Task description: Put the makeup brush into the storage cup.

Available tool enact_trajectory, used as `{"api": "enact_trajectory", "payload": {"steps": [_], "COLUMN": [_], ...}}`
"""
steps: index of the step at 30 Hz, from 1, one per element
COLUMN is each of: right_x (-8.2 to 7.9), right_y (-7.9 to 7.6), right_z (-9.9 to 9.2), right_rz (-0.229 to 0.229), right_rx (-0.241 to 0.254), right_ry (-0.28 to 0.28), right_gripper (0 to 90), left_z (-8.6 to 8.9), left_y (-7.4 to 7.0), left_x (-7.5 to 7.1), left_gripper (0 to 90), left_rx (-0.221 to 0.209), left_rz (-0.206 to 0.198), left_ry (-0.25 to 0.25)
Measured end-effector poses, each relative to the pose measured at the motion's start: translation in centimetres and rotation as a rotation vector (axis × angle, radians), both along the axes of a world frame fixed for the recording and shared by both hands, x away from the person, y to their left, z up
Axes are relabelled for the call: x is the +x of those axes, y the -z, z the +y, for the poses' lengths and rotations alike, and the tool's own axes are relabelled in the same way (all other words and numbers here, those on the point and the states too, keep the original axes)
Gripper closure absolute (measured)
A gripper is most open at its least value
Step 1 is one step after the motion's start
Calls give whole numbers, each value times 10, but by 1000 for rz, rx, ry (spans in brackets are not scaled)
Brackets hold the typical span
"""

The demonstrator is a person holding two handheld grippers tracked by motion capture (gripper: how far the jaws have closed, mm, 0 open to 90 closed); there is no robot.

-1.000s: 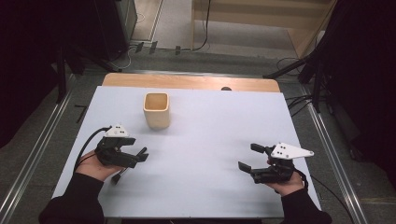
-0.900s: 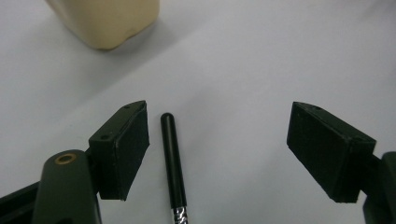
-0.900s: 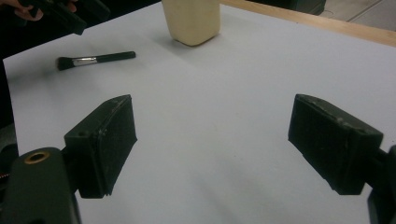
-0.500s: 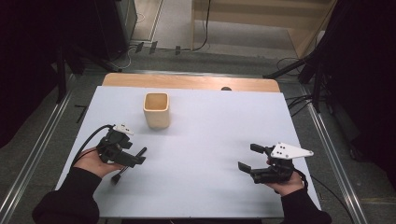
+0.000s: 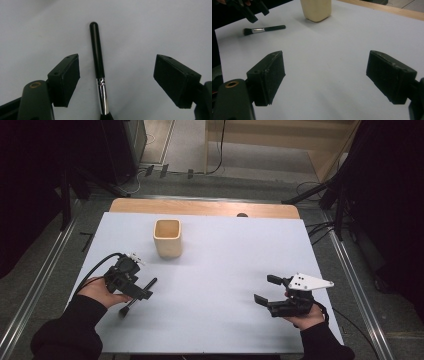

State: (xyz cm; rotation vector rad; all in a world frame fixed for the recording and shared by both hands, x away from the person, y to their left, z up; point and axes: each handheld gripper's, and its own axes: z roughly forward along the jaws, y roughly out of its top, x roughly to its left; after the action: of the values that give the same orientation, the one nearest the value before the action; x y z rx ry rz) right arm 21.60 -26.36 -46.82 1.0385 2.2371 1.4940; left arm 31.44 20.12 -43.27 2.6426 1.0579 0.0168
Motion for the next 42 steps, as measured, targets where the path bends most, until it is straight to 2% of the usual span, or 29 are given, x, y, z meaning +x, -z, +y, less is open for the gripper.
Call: {"api": "enact_trajectory", "payload": {"steps": [2,3,9,14,18,27,38,42], "right_x": [0,0,0,0,0,0,0,0], "right_y": [0,0,0,0,0,0,0,-1], "right_z": [0,0,0,-1,-1,-1,-2,-2], "right_rz": [1,0,0,3,4,3,1,0], "right_rx": [-2,-4,-3,-3,-3,-5,-8,-7], "right_ry": [0,-1,3,8,10,12,17,19], "right_gripper": [159,159,162,162,162,162,162,162], "left_z": [-3,-4,-4,-4,-3,-2,2,2], "left_y": [3,4,7,9,10,18,25,29], "left_x": [0,0,2,1,0,-3,-6,-7], "left_gripper": [219,219,247,267,266,272,281,286], "left_rx": [59,71,110,142,141,160,172,187], "left_rz": [26,33,49,38,37,66,63,75], "left_ry": [-1,2,-20,-33,-36,-47,-60,-59]}}
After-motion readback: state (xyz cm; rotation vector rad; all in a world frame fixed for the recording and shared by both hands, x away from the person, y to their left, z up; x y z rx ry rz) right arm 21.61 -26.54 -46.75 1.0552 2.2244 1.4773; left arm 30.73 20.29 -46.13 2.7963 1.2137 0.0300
